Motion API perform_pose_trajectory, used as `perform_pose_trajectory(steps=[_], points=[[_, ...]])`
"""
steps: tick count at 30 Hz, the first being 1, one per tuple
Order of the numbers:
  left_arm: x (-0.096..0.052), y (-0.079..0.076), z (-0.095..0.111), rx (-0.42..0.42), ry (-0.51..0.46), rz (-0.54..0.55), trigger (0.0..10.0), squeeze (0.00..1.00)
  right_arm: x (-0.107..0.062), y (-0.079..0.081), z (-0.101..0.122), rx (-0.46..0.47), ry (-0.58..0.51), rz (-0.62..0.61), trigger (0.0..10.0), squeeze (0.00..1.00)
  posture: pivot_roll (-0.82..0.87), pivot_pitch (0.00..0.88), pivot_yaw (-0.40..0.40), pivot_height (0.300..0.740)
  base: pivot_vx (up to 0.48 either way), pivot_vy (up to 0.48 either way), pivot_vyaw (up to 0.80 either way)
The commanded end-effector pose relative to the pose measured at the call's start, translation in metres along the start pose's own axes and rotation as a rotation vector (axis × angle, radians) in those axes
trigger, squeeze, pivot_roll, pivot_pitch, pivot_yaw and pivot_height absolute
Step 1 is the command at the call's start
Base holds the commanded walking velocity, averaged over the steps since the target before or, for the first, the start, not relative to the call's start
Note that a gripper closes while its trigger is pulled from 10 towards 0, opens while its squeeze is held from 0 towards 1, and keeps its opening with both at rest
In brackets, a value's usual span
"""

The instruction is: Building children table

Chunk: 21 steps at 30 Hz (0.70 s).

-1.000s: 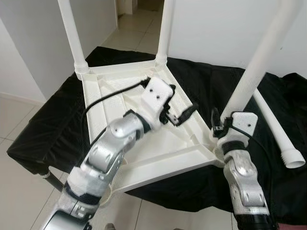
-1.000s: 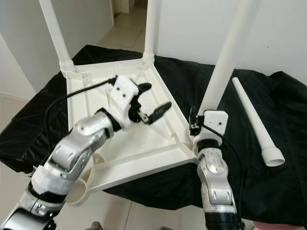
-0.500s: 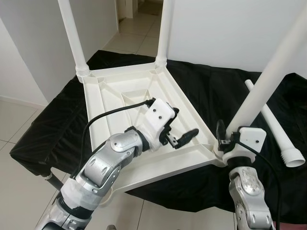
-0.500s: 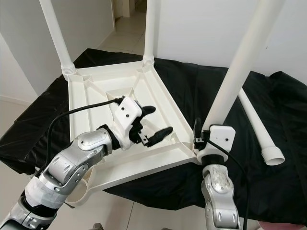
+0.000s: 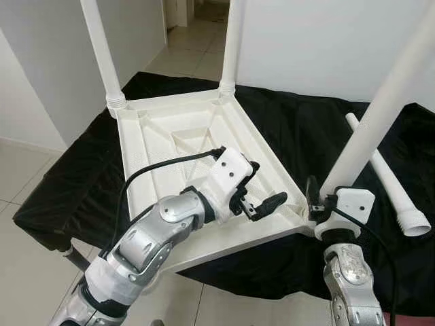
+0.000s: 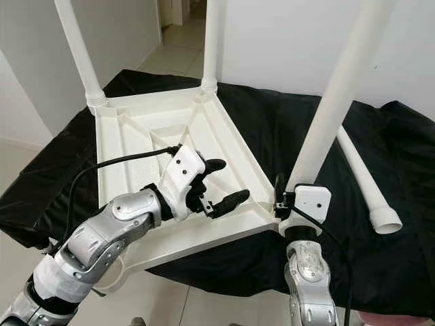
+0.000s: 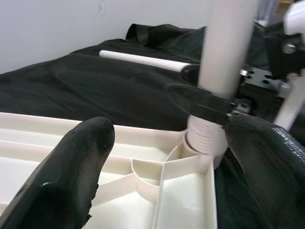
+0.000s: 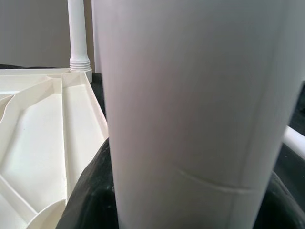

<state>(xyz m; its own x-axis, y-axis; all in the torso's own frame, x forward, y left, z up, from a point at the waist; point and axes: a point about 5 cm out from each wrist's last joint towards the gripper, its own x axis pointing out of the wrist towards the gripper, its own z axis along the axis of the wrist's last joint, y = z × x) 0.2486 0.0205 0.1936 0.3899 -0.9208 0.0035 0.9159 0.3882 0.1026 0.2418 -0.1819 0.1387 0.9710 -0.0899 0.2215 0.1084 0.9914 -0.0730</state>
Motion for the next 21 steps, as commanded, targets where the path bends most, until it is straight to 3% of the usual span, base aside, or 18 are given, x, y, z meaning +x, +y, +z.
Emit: perform_pose_trajectory(steps=[1,9,21], points=[[0.0,-0.012,0.003,0.013,0.004,-0.217,10.0,0.0,-0.002,0.003,-0.015,-0.001,0.07,0.028,10.0,0.0,-0.09,0.0,-0.021,0.74,0.0,0.0,0.0],[0.0,-0.01,0.007,0.023,-0.002,-0.203,10.0,0.0,0.001,-0.001,-0.023,0.004,0.095,0.035,10.0,0.0,-0.08,0.0,-0.023,0.74,0.0,0.0,0.0],[-0.001,-0.008,0.009,0.02,0.003,-0.197,10.0,0.0,-0.019,0.01,-0.04,0.011,0.107,0.212,10.0,0.0,-0.09,0.0,-0.009,0.74,0.0,0.0,0.0]])
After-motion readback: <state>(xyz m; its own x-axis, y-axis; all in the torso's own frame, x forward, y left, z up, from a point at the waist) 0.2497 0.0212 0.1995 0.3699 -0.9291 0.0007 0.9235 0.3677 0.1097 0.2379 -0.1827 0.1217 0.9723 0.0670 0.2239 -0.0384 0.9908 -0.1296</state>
